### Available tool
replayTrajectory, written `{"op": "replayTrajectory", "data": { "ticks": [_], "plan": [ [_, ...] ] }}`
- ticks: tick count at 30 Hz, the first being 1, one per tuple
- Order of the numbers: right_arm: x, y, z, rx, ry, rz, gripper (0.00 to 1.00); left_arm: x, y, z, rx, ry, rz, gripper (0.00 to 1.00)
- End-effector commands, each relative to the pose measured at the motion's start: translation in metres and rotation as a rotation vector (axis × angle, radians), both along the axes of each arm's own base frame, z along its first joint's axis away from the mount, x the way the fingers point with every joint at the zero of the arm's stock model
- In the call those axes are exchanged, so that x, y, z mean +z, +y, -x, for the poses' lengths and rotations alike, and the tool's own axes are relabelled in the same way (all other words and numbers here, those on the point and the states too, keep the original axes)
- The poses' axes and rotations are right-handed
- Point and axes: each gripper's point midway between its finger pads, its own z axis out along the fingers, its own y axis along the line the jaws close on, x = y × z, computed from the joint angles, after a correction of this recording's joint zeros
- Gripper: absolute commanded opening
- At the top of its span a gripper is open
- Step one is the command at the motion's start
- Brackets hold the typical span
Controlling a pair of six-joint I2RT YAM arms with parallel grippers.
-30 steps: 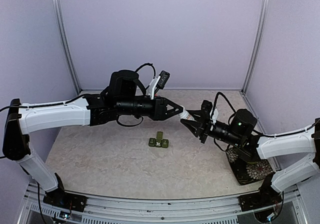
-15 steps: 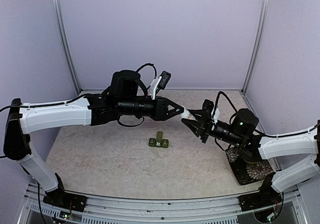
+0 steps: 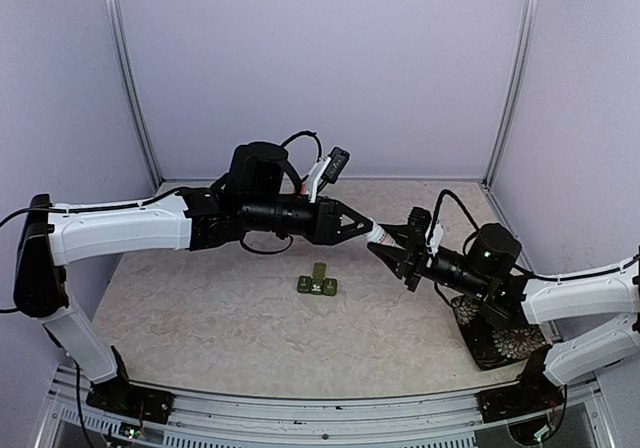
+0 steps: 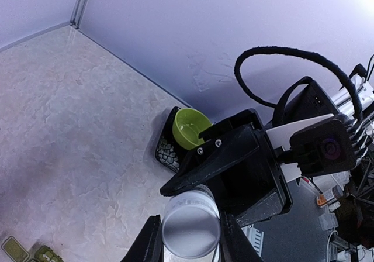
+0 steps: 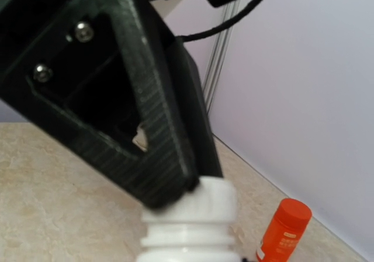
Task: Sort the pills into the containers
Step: Screw the lid of the pill bottle onto the pill bottle.
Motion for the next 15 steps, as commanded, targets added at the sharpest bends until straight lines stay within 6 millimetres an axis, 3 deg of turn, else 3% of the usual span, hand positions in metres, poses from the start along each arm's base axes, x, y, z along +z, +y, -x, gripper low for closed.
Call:
{"op": "replayTrajectory", "data": {
  "ticks": [1, 9, 15],
  "plan": [
    [0.034, -0.008, 0.016, 0.003, -0.118, -0.090, 0.00, -0.008, -0.010, 0.014, -0.077, 0.043, -0.004, 0.27],
    [0.047, -0.018, 0.018, -0.042, -0.154, -0.137, 0.00, -0.006, -0.011, 0.017, -0.065, 0.102, 0.053, 0.26],
    [0.044, -0.012, 0.014, -0.054, -0.150, -0.105, 0.00, -0.009, -0.016, 0.021, -0.058, 0.124, 0.040, 0.24]
  ]
}}
